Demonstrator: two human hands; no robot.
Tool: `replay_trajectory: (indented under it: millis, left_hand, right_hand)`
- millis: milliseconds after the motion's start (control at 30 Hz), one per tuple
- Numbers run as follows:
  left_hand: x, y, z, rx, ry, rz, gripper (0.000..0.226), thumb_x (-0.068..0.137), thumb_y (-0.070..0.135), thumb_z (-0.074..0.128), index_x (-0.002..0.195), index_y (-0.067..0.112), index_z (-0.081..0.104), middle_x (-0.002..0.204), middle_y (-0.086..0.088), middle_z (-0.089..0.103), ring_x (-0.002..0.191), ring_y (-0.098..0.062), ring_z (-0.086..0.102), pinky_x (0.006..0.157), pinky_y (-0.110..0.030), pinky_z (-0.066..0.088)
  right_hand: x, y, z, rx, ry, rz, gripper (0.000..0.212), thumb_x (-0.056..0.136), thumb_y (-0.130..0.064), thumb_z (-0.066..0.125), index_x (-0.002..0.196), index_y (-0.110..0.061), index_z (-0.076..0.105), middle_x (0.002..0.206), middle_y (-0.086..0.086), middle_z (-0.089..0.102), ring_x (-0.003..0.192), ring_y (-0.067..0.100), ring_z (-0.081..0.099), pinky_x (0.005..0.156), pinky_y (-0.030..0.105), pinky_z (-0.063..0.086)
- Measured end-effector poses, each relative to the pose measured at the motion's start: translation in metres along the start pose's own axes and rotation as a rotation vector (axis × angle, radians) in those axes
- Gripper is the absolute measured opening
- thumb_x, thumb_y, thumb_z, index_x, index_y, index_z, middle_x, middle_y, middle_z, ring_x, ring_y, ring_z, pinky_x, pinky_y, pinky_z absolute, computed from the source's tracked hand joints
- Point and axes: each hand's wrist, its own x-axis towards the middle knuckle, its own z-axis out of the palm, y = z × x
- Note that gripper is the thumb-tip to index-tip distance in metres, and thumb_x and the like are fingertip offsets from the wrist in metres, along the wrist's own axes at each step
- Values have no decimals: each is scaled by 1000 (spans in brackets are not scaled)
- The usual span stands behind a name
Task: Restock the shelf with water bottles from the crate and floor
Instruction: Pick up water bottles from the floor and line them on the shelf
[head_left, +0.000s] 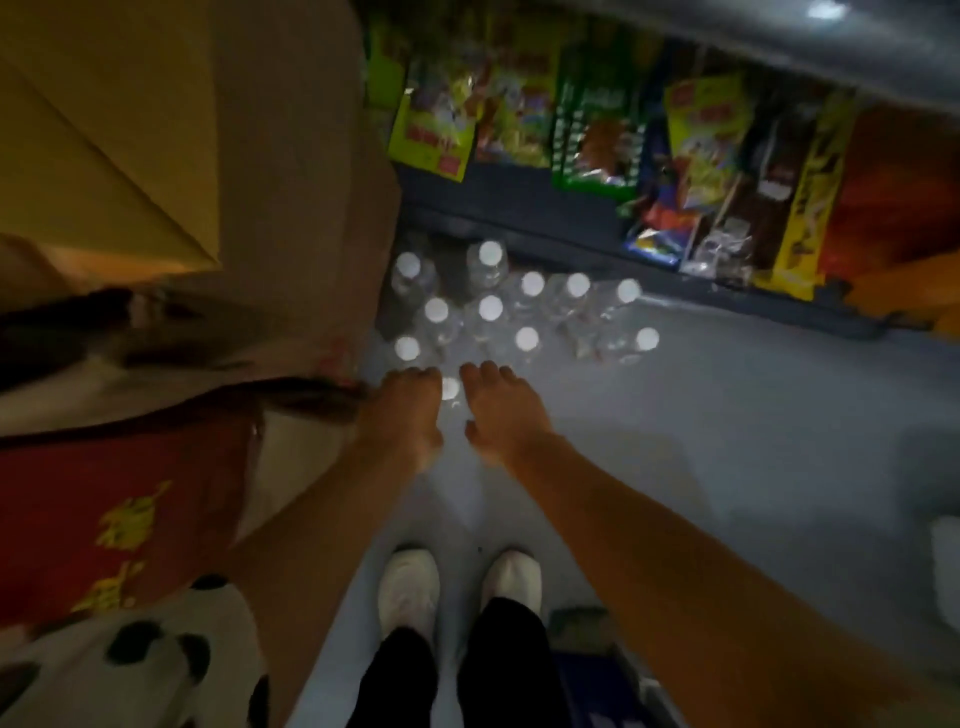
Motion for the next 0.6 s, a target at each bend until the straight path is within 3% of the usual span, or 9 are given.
replay_trajectory:
  millis: [167,333,467,600]
  left_hand:
    - [28,-28,47,39,23,7,46,89,22,63,130,16,43,131,-7,51,121,-25,50,102,-38,42]
    - [34,-38,59,25,29,10,43,88,20,63,126,15,46,126,-7,54,118,-25,52,100,-36,41]
    - [14,-35,44,-53,43,29,42,87,15,63,126,14,47,124,-9,55,116,-26,52,96,-34,41]
    - [-21,-11,-5,-155,50,60,43,85,10,62,126,12,47,127,-10,54,117,-27,52,94,-36,47]
  right_hand:
    - [50,-13,51,-46,9,13,72,87,-22,64,144,-16,22,130,15,43,116,31,49,92,37,44]
    - [73,-16,63,-125,18,15,48,89,-5,55,134,-11,38,121,17,50,111,34,54,88,39,47]
    - [48,-7,38,-117,22,-24,42,92,-14,54,132,-9,39,119,16,52,110,34,56,85,40,48]
    - [-11,-5,-33,-112,38,-101,44,92,-22,55,132,-10,40,118,16,53,108,33,56,81,37,46]
